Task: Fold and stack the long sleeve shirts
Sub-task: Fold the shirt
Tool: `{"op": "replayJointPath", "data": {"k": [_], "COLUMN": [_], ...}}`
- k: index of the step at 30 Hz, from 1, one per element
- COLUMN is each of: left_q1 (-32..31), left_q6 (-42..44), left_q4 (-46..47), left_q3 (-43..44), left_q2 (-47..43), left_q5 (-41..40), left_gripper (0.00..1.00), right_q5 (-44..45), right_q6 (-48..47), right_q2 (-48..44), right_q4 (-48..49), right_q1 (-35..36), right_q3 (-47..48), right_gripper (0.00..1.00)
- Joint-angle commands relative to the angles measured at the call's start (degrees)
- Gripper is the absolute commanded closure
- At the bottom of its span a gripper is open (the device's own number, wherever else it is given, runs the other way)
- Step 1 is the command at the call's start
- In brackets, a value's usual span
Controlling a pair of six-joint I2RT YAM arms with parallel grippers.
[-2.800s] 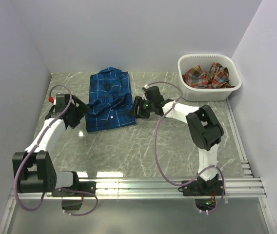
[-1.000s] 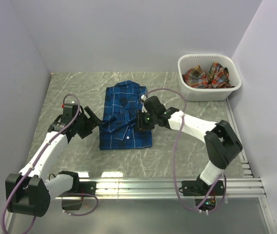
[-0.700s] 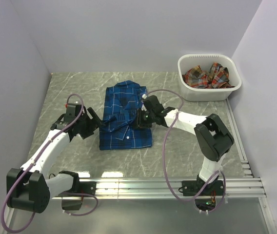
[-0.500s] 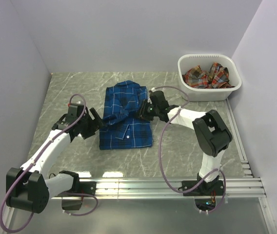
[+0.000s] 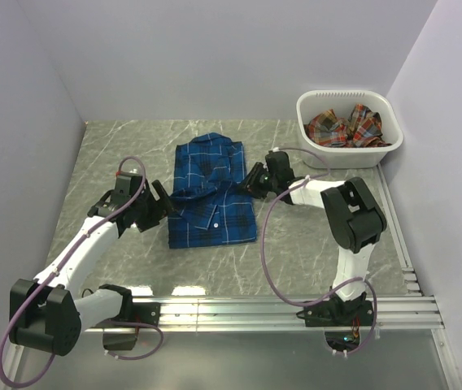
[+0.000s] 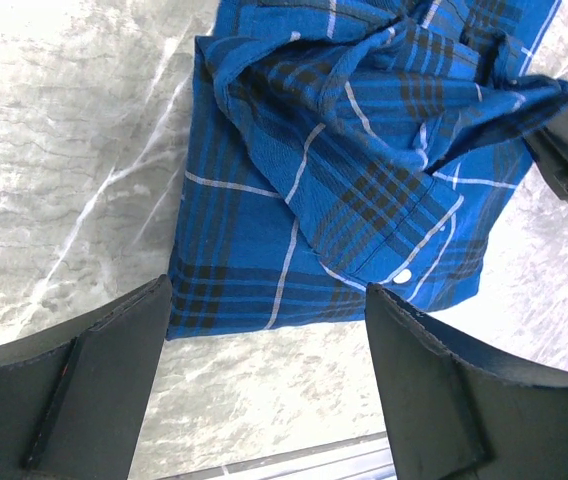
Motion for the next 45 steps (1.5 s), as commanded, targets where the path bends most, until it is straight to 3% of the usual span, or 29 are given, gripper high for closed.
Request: {"op": "replayJointPath", "data": {"k": [1, 5, 8, 10, 13, 20, 27, 35, 39, 43, 45], "left_q1": [-0.3, -0.2, 0.5, 1.0, 2.3, 10.9, 12.6, 12.6, 12.6, 12.6, 12.6], "left_q6": [0.0, -1.2, -0.9, -0.3, 0.9, 3.4, 5.3, 6.3, 6.7, 7.0, 7.1], "left_q4": [0.7, -0.5, -0.9, -0.8, -1.1, -1.5, 0.6, 0.8, 0.9, 1.2, 1.5], "left_q3": [0.3, 2.3, 5.0, 7.2, 9.5, 13.6, 10.4, 6.1, 5.2, 4.1, 3.8], "left_q2": [0.1, 1.3, 5.0, 8.1, 10.9, 13.4, 12.0, 9.1, 8.2, 7.7, 7.6], "left_q5": [-2.3, -6.0, -6.8, -6.4, -6.2, -6.5, -4.8, -3.4, -3.1, -2.7, -2.7], "left_gripper": [0.16, 0.15, 0.14, 0.13, 0.13, 0.13, 0.14, 0.14, 0.14, 0.14, 0.14], "right_q5": [-2.8, 3.0, 12.8, 17.5, 20.3, 24.1, 36.4, 43.2, 45.6, 47.1, 47.5], "right_q6": [-9.5, -31.1, -39.5, -47.6, -51.5, -60.0, -61.9, -63.9, -64.2, -64.3, -64.2], "right_q2": [-5.0, -9.6, -13.4, -15.7, -16.6, -10.4, -3.9, 0.6, 1.6, 2.1, 2.2], "right_q4": [-1.7, -13.8, -19.4, -20.8, -22.4, -29.6, -27.4, -27.7, -27.0, -26.1, -25.3], "right_q1": [1.0, 6.7, 13.5, 18.8, 24.2, 33.9, 37.9, 39.4, 39.5, 39.5, 39.5], "right_q3": [3.4, 8.1, 9.1, 8.6, 8.7, 13.2, 15.6, 18.0, 18.5, 18.8, 19.3], "right_gripper": [0.62, 0.59, 0.58, 0.49, 0.41, 0.42, 0.45, 0.46, 0.53, 0.78, 0.82]}}
